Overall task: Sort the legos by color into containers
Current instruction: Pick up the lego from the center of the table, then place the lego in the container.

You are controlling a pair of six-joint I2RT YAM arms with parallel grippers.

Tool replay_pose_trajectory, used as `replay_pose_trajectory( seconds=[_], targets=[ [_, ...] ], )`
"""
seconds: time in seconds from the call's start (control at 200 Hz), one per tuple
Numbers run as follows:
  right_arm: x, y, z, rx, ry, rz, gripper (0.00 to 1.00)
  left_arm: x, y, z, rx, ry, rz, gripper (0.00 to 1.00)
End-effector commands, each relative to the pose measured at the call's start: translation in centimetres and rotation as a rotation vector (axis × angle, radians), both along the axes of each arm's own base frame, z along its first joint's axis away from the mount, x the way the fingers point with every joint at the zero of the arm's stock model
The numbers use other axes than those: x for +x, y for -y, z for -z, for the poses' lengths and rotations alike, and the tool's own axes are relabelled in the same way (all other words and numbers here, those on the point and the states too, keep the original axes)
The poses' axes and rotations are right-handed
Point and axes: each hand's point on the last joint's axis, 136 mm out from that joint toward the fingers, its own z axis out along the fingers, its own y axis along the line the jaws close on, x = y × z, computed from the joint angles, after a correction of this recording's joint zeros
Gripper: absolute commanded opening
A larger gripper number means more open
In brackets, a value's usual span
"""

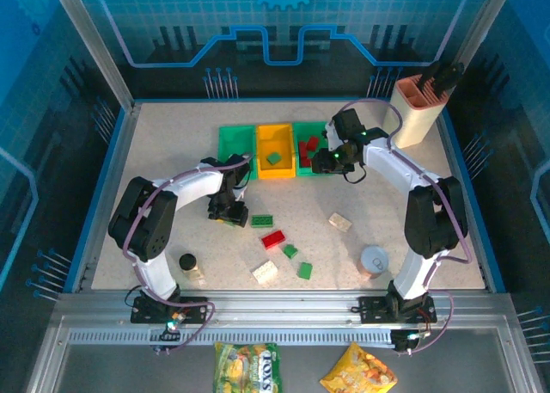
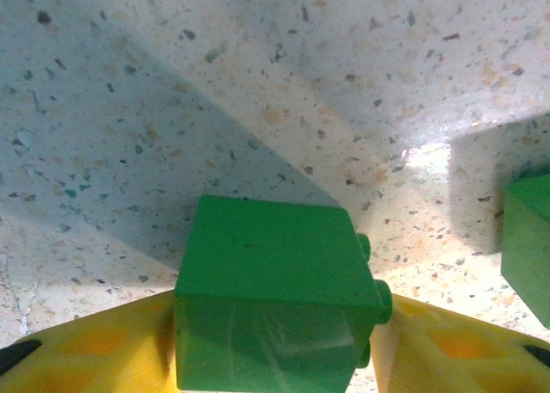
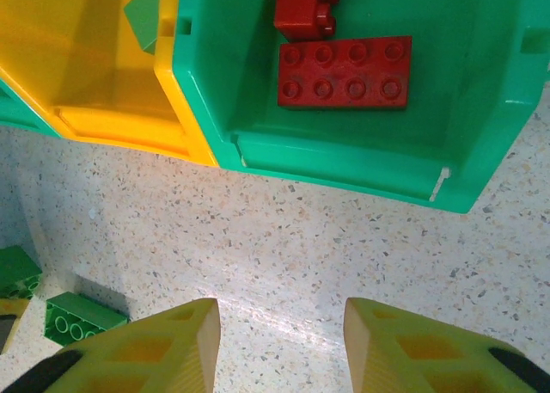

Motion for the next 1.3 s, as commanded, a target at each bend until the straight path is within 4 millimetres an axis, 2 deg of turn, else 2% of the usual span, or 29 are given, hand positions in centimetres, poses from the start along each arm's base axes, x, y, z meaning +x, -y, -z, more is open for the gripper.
replay_pose_trajectory(
  seconds=[0.0, 0.34, 0.67, 1.005, 1.296],
  targets=[
    [-1.1, -0.2, -1.0, -0.005, 0.004, -0.006, 0.43, -0.7, 0.4, -0.4, -0.02, -0.008, -0.015, 0.55],
    [-1.4, 0.0, -1.3, -0.012, 0.008, -0.007, 0.43, -0.2, 0.5, -1.4, -0.03, 0.025, -0.019, 0.46],
    [-1.7, 0.4, -1.8, -0.03, 0.021, -0.006, 0.43, 1.7, 1.7, -4.1, -0.081, 0.102, -0.039, 0.44],
    [-2.3, 1.5, -2.4, -0.078, 0.04, -0.006, 0.43, 6.0, 3.7, -7.6, -0.127, 0.198, -0.069, 0.44],
    [-3.1, 2.8, -3.3, -0.089, 0.05, 0.009, 0.43, 11.3, 7.6, -10.6, -0.257, 0.302, -0.095, 0.43]
  ],
)
